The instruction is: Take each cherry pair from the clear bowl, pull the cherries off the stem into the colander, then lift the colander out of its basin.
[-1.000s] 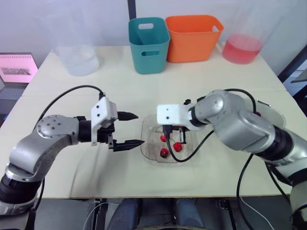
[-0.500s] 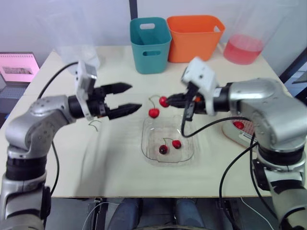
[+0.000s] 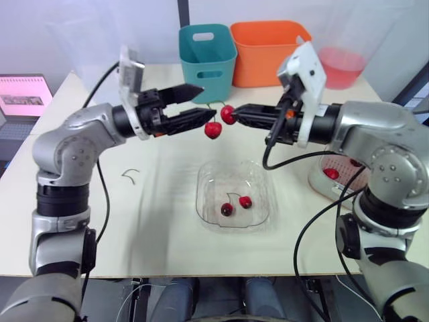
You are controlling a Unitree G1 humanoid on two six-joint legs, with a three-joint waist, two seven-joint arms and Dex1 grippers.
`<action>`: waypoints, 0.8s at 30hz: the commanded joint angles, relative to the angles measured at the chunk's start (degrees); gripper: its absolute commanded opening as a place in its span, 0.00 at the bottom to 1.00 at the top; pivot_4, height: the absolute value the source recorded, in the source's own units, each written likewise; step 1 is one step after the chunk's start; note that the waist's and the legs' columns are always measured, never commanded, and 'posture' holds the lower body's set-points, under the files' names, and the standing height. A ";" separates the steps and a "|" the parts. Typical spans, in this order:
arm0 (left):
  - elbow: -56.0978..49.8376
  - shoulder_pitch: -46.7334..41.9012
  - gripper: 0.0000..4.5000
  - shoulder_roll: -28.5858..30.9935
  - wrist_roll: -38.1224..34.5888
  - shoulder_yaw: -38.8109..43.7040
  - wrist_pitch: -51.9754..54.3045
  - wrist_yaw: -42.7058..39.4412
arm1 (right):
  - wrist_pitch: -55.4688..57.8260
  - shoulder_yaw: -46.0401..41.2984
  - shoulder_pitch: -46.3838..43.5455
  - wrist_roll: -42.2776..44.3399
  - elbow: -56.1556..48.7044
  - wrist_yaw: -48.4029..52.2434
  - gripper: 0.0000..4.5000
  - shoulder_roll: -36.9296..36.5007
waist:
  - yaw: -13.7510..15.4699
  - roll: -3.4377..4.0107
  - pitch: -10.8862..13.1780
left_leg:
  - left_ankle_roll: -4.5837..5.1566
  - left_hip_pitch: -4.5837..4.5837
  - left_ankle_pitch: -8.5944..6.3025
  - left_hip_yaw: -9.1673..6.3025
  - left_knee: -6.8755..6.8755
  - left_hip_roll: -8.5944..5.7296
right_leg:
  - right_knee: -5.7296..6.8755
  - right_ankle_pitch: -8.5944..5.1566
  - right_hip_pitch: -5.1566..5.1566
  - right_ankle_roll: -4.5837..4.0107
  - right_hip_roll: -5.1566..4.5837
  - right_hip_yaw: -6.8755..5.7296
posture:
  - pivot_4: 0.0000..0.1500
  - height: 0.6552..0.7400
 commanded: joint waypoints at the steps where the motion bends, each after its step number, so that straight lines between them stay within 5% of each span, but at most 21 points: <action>1: -0.07 -2.00 0.81 -0.33 0.24 0.79 -0.86 -0.21 | -0.62 -2.08 -1.26 2.54 -1.64 -1.95 0.00 -0.09 | 0.00 0.00 0.00 | 0.00 0.00 0.00 0.00 0.00 0.00 | 0.01 0.00 0.00 0.00 0.00 0.00 | 1.00 1.00; 8: -0.31 -1.99 0.03 -1.25 0.18 0.86 -0.32 0.15 | -0.65 -2.78 -1.04 6.24 -1.56 -4.84 0.00 -0.58 | 0.00 0.00 0.00 | 0.00 0.00 0.00 0.00 0.00 0.00 | 0.02 0.00 -0.01 0.00 0.00 0.00 | 1.00 1.00; 15: -0.34 -2.12 0.01 -1.40 -0.28 1.30 0.50 0.44 | -0.17 -3.89 -0.82 9.99 -1.63 -6.87 0.00 -0.67 | -0.01 0.00 0.00 | 0.01 0.00 -0.01 0.00 0.00 0.00 | 0.02 0.00 -0.01 0.00 0.00 0.00 | 1.00 1.00; 18: 0.27 -3.00 0.00 -0.34 0.26 1.18 -0.03 -1.09 | 0.67 -4.88 0.19 12.48 -2.04 -6.46 0.20 -1.95 | 0.03 0.00 0.00 | 0.01 0.00 -0.01 0.00 0.00 0.00 | 0.02 0.00 -0.01 0.00 0.00 0.01 | 1.00 1.00; 24: 2.98 -6.81 0.00 3.70 2.80 -1.33 -1.43 -9.02 | 1.51 -10.53 1.15 19.04 1.44 -3.89 0.89 -6.36 | 0.17 0.00 0.00 | 0.11 -0.01 -0.06 0.02 0.00 -0.01 | 0.00 0.00 0.01 0.00 0.00 0.00 | 1.00 1.00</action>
